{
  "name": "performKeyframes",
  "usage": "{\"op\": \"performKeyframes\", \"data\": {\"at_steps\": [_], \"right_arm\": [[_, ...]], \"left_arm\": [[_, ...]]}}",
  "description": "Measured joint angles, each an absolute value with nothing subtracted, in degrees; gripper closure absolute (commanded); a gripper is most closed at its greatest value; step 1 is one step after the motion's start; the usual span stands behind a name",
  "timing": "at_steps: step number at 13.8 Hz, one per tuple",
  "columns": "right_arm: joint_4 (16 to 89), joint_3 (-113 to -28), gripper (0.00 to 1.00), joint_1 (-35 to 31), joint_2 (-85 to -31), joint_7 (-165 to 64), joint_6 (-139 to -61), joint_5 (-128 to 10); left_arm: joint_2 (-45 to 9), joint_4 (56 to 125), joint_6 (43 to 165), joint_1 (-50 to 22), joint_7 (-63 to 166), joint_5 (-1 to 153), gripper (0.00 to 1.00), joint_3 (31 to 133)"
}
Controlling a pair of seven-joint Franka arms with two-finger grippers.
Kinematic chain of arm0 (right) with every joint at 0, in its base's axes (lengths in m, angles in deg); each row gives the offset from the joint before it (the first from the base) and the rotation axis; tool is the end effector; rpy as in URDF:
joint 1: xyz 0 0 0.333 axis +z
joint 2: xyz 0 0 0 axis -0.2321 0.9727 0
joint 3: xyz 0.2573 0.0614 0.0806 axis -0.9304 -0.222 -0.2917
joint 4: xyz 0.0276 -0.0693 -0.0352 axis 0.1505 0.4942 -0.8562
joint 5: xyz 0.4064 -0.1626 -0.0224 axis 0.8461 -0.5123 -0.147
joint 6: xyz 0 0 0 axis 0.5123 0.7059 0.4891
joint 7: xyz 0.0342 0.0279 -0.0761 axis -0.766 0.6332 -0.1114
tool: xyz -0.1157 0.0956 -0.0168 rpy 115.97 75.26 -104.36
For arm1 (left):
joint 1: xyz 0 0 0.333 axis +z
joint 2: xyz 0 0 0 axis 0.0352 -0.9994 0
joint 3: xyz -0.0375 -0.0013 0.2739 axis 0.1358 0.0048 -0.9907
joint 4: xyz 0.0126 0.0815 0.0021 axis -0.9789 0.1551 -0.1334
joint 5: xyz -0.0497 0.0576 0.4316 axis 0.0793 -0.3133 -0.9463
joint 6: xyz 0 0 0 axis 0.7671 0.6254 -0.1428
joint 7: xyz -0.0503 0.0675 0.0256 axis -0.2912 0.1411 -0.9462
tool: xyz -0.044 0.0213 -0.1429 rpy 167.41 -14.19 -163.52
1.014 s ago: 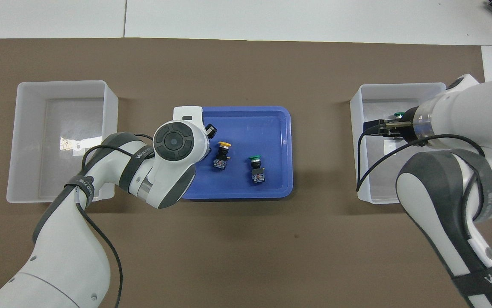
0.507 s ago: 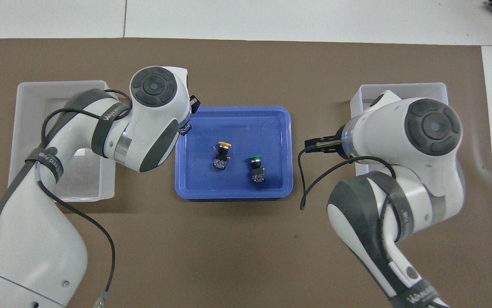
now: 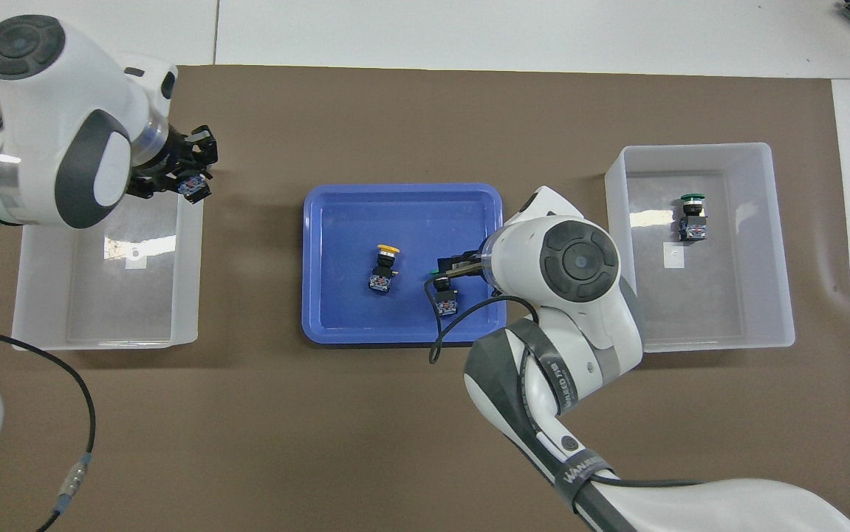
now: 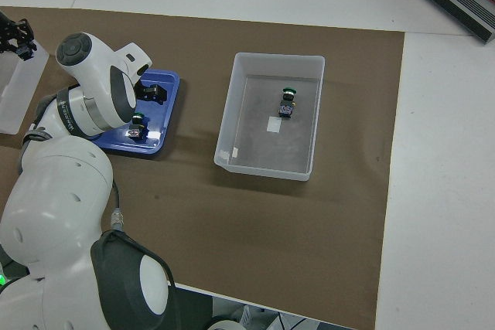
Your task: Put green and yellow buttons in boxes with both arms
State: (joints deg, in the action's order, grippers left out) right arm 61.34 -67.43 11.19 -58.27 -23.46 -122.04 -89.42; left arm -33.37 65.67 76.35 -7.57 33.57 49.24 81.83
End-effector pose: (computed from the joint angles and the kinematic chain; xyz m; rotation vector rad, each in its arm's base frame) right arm 0.5811 0.3156 0.2572 -3.0163 -0.2331 -0.2812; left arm 0.7089 -0.0975 0.3271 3.0662 0.6764 0.0131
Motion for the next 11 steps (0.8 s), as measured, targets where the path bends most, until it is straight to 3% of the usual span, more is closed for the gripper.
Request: {"op": "performKeyframes", "data": {"at_steps": [5,8,9,10,11], "right_arm": [[61.49,-67.40,0.00,16.42,-52.45,-18.12,-127.23,-89.96],[62.59,-67.28,0.00,17.12,-51.40,-17.30,-127.35,-91.15],[63.27,-67.11,0.17,17.07,-51.43,-17.30,-127.35,-91.23],[63.82,-66.95,0.70,17.05,-51.44,-17.30,-127.36,-91.28],[64.08,-66.82,1.00,17.03,-51.50,-17.30,-127.37,-91.36]], "left_arm": [[-33.36,66.25,76.16,0.95,55.69,50.52,1.00,81.72],[-33.05,70.49,79.21,2.41,63.13,50.56,1.00,81.73],[-32.79,73.18,81.91,2.39,64.12,50.56,1.00,81.84],[-32.44,76.29,85.08,2.34,64.72,50.56,1.00,81.99],[-32.18,78.99,87.79,2.23,64.94,50.56,1.00,82.08]]}}
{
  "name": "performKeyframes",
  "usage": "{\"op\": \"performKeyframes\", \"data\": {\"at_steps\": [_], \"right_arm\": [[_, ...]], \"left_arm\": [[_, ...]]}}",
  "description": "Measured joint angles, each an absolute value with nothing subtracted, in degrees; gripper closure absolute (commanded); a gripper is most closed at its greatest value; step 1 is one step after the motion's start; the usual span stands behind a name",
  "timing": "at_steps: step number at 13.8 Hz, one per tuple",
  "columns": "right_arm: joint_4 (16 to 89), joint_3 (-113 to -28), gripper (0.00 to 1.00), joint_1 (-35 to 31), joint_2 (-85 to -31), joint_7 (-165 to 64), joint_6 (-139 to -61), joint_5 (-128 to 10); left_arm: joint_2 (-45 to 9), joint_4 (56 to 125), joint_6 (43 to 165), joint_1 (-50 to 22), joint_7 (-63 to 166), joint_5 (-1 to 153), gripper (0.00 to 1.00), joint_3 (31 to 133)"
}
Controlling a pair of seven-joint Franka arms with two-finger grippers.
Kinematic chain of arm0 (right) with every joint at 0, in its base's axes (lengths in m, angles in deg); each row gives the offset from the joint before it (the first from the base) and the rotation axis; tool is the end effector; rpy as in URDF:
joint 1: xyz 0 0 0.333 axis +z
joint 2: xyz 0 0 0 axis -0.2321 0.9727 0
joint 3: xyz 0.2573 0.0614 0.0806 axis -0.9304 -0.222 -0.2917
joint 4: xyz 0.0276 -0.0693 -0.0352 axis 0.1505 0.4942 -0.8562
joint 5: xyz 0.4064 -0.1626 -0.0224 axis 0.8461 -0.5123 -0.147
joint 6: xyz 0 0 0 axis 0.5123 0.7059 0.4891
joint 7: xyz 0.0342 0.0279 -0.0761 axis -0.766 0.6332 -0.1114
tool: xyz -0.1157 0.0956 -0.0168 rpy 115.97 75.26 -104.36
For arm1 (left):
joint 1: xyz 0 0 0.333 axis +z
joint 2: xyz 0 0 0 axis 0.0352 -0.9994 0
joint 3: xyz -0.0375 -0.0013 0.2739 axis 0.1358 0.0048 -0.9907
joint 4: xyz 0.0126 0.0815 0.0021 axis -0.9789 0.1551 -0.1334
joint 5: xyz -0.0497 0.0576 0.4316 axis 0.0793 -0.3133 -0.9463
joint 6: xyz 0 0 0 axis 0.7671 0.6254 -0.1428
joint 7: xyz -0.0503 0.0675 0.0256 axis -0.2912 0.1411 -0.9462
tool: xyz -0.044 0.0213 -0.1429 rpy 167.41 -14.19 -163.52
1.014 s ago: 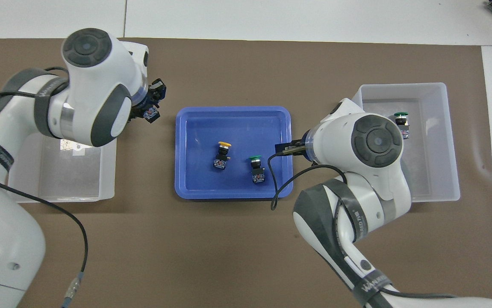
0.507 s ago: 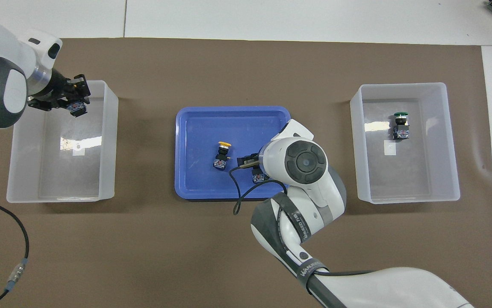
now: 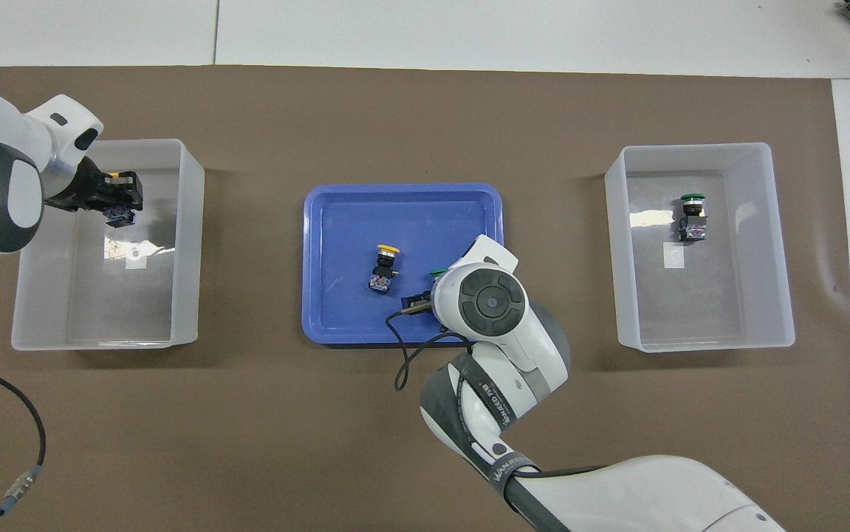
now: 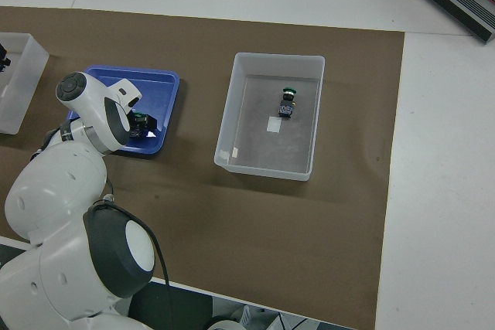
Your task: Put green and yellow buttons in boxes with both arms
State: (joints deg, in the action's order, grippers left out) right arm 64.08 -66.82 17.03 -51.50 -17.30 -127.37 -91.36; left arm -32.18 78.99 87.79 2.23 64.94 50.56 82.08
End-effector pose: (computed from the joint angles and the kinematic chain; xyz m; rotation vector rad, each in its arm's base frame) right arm 0.5338 0.3572 0.1672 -3.0565 -0.2489 -0.1839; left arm 0.6848 0.0162 0.2407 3.1190 0.0953 -0.0060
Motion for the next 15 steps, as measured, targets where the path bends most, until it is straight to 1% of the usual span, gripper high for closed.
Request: {"op": "performKeyframes", "data": {"at_steps": [3,4,5,6,7,8,9,10,11,12,13,15], "right_arm": [[64.34,-66.63,1.00,16.98,-52.43,-16.07,-127.37,-91.51],[64.34,-66.64,1.00,16.98,-52.77,-15.76,-127.36,-91.51],[64.33,-66.65,1.00,16.98,-53.13,-15.26,-127.36,-91.51],[64.30,-66.60,1.00,16.93,-53.65,-14.79,-127.31,-91.51],[64.24,-66.44,1.00,16.72,-54.59,-14.49,-127.01,-91.51],[64.12,-66.28,1.00,16.04,-56.04,-14.36,-126.20,-91.51],[63.79,-66.14,1.00,14.82,-57.81,-14.36,-124.67,-91.52],[63.42,-66.08,1.00,13.27,-59.74,-14.36,-122.81,-91.53],[63.13,-66.04,1.00,11.44,-61.76,-14.36,-120.83,-91.54],[63.07,-66.01,1.00,9.39,-63.74,-14.42,-118.92,-91.59],[63.08,-65.99,1.00,7.36,-65.34,-15.14,-117.11,-91.72],[63.12,-65.96,1.00,2.50,-67.76,-19.82,-113.91,-91.81]], "left_arm": [[-31.81,83.70,92.78,1.94,65.30,50.56,1.00,82.51],[-31.67,84.45,93.63,1.92,65.40,50.56,0.93,82.57],[-31.53,84.93,94.03,1.92,65.49,50.56,0.80,82.57],[-31.35,85.24,94.24,1.92,65.54,50.56,0.72,82.57],[-31.13,85.42,94.29,1.92,65.57,50.56,0.53,82.57],[-30.91,85.47,94.29,1.90,65.63,50.56,0.42,82.58],[-30.76,85.47,94.29,1.75,65.68,50.56,0.23,82.59],[-30.66,85.47,94.29,1.50,65.73,50.56,0.14,82.58],[-30.59,85.47,94.27,1.26,65.74,50.56,0.09,82.59],[-30.52,85.45,94.20,1.14,65.76,50.56,0.02,82.60],[-30.45,85.35,94.00,1.13,65.83,50.55,0.01,82.60],[-30.36,84.13,91.96,1.13,65.99,49.55,0.02,82.60]]}}
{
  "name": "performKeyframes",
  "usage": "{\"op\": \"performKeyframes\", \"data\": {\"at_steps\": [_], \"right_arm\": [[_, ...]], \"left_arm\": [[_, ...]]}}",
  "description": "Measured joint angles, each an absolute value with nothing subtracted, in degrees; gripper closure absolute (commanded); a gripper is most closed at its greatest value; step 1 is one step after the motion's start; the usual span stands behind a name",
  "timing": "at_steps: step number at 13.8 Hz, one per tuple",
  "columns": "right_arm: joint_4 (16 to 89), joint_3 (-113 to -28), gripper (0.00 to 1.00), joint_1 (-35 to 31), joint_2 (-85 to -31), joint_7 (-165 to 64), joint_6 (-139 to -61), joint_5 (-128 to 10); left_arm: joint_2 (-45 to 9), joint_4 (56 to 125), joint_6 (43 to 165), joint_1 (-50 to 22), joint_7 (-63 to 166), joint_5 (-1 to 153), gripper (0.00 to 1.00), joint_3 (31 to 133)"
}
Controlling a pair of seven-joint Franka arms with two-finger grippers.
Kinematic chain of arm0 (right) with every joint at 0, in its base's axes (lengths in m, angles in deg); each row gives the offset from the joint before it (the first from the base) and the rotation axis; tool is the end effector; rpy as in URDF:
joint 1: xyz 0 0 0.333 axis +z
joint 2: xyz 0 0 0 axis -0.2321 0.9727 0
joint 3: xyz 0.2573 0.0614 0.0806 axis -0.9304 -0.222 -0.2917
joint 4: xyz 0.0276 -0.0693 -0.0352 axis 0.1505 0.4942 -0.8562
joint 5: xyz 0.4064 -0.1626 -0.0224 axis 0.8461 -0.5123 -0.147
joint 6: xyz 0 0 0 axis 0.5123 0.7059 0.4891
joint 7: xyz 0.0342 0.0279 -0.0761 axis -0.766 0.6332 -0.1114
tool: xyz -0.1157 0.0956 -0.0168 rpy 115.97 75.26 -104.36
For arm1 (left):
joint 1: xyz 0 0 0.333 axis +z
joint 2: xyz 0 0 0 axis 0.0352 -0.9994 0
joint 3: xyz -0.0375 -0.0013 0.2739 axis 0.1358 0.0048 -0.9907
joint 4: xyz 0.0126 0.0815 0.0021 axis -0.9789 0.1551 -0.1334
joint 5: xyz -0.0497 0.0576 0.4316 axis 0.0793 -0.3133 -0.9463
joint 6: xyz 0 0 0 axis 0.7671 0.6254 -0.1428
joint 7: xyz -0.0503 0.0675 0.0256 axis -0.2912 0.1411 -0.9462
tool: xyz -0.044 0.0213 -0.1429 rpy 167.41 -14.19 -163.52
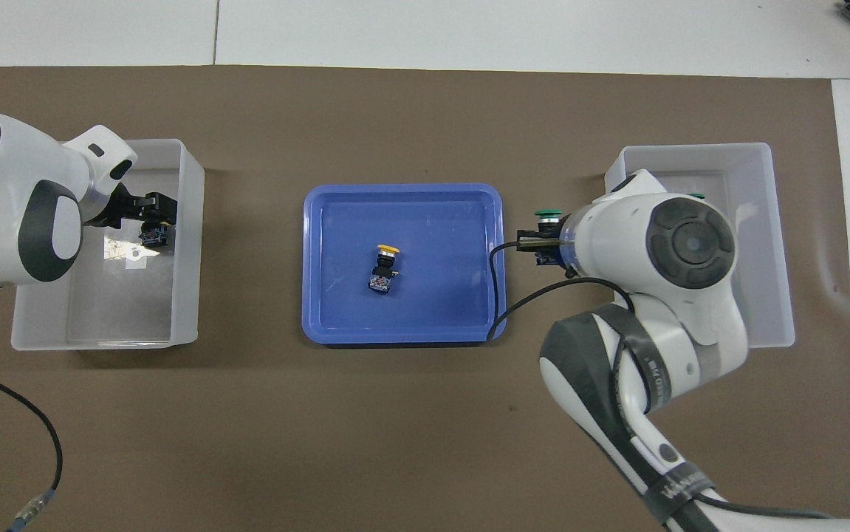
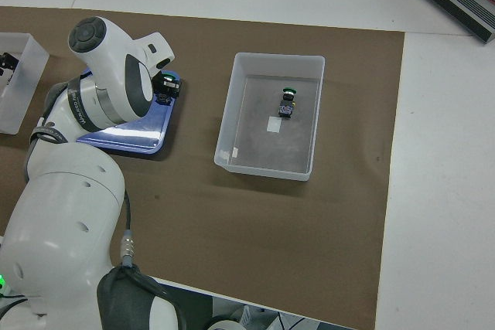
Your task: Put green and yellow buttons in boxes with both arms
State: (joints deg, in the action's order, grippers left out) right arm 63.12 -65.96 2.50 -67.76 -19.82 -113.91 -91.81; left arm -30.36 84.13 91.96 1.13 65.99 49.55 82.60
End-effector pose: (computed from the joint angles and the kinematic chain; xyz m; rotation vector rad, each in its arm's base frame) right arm 0.6082 0.1994 0.3320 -3.0790 0.0903 -0.3092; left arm 0.6704 -0.0024 0.2246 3.1326 0.0069 0.0177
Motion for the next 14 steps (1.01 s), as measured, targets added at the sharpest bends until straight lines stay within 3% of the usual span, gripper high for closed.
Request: {"op": "performKeyframes", "data": {"at_steps": [7,14], "right_arm": [[64.52,-65.90,1.00,-12.93,-68.18,-39.51,-113.00,-91.79],[66.14,-65.94,1.00,-16.36,-60.01,-40.22,-122.44,-91.79]], "left_arm": [[-29.20,69.67,72.75,-0.38,65.96,48.72,0.07,82.69],[-29.25,68.99,73.24,-11.66,46.31,50.47,0.12,83.19]]}}
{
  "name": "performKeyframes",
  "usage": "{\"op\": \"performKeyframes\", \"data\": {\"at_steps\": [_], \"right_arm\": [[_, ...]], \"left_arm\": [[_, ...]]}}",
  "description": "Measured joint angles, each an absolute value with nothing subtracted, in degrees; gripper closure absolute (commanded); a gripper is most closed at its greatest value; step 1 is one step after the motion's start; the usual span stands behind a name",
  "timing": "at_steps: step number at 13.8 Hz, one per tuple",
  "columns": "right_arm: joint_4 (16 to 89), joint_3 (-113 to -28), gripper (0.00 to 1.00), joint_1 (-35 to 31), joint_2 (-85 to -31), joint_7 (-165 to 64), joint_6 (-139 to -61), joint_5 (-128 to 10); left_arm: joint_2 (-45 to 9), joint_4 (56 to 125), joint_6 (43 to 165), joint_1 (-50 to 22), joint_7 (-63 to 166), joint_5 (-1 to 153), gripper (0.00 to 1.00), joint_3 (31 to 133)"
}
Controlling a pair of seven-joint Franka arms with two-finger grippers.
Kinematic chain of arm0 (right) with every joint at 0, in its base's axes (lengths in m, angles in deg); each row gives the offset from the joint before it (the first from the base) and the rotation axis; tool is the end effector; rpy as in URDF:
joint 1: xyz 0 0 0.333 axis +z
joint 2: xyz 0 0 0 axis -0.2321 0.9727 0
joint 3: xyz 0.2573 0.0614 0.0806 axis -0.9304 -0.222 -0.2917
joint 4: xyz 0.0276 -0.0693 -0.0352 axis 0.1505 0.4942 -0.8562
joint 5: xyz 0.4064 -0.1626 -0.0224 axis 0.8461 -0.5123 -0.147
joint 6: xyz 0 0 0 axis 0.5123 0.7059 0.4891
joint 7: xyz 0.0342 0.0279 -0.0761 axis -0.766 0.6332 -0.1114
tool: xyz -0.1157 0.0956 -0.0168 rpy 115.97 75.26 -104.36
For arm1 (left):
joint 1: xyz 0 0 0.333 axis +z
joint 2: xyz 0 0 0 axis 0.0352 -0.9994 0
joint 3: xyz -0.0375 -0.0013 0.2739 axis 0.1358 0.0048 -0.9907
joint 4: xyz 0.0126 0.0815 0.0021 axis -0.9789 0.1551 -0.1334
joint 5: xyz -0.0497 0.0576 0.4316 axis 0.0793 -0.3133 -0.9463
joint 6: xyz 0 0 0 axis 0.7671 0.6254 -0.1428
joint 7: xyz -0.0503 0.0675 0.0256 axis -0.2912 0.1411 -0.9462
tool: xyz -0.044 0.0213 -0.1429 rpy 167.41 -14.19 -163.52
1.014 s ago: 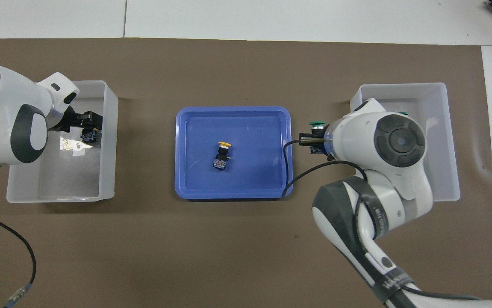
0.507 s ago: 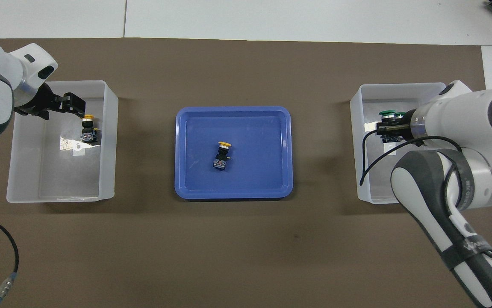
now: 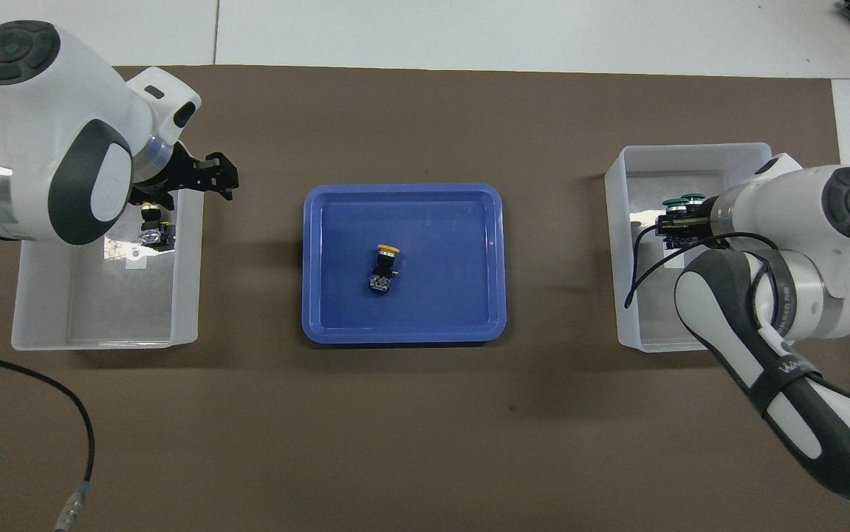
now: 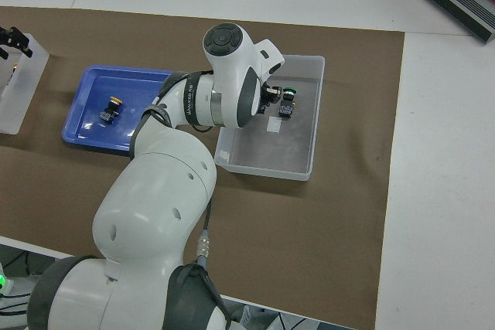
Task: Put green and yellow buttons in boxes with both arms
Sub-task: 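Reach the left gripper to the last yellow button in the tray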
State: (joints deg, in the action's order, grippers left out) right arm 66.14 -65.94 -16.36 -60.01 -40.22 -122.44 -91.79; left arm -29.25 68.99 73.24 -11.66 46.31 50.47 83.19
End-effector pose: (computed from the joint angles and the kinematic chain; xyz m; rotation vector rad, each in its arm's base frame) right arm 0.6367 -0.0068 0.2354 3.1159 -0.0447 0.2573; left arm 0.6756 -0.1612 0.3433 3.1212 0.1938 -0.0584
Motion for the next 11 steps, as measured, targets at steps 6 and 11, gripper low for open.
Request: {"op": "performKeyframes", "data": {"at_steps": [6,11], "right_arm": [[66.26,-65.97,0.25,-16.53,-56.11,-40.22,-127.71,-91.79],[65.86,-65.98,0.00,-16.54,-56.43,-40.22,-127.64,-91.79]], "left_arm": [[-29.63,74.87,86.33,-22.07,39.85,50.51,0.10,83.41],[-29.80,78.90,93.06,-25.64,44.23,50.51,0.07,83.41]]}}
